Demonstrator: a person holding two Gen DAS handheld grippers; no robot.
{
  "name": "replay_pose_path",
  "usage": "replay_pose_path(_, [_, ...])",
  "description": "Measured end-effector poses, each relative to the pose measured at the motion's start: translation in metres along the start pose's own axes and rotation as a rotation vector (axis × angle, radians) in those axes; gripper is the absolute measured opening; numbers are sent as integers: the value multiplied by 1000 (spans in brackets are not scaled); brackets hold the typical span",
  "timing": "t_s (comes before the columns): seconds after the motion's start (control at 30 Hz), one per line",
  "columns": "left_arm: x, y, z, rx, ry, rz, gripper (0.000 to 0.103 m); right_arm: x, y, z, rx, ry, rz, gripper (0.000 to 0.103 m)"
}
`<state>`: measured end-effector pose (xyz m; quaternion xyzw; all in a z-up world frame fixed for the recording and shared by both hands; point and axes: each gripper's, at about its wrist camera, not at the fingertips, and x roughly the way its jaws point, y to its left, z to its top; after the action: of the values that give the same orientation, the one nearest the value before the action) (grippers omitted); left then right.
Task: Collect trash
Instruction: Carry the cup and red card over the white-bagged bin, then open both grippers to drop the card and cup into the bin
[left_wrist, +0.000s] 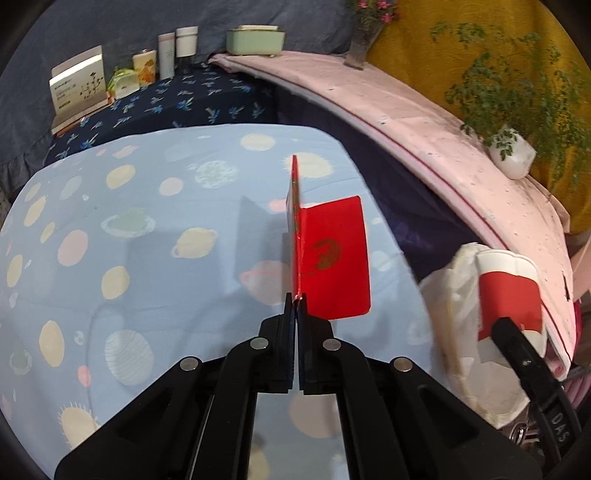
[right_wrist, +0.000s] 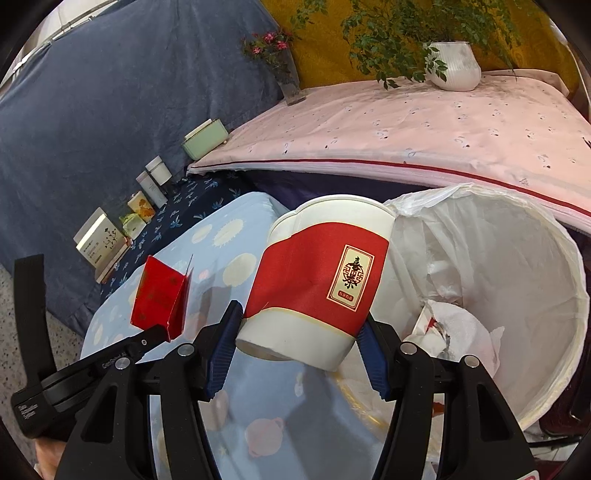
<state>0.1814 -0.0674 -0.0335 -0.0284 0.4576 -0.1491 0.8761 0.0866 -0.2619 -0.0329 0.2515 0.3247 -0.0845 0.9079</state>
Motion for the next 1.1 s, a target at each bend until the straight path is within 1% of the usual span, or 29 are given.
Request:
replay_pose_path(0.27, [-19,-58,-9,94,-20,-79,0,-25,-31,3,39,-42,-24,58])
replay_pose_path(0.47, [-21,-100,-19,163,-5,-125,0,-43,-59,6,78,-72,-51,58])
replay_pose_path(0.63, [-16,-128,-29,213,14,-152,1,-55,-83,8,112,-92,-75,58])
replay_pose_path(0.67, [-15,-133,-31,219,21,-159,4,-58,-88,8,118,-95,-80,58])
replay_pose_path(0.73, [-13,-139,-35,223,28,-162,5,-61,-96,8,127,-98,-87,58])
replay_pose_path(0.8, [-11,-143,-36,227,34,-150,15,-62,-102,7,134,-100,-93,58])
replay_pose_path(0.83, [-10,-144,-37,225,35,-146,23,-63,-105,7,137,-100,-96,58])
replay_pose_path(0.87, [-10,-144,-37,223,35,-141,28,-64,-107,7,140,-101,-98,58])
replay_pose_path(1.1, [-11,-144,-40,230,31,-118,30,-63,-111,5,143,-95,-96,58])
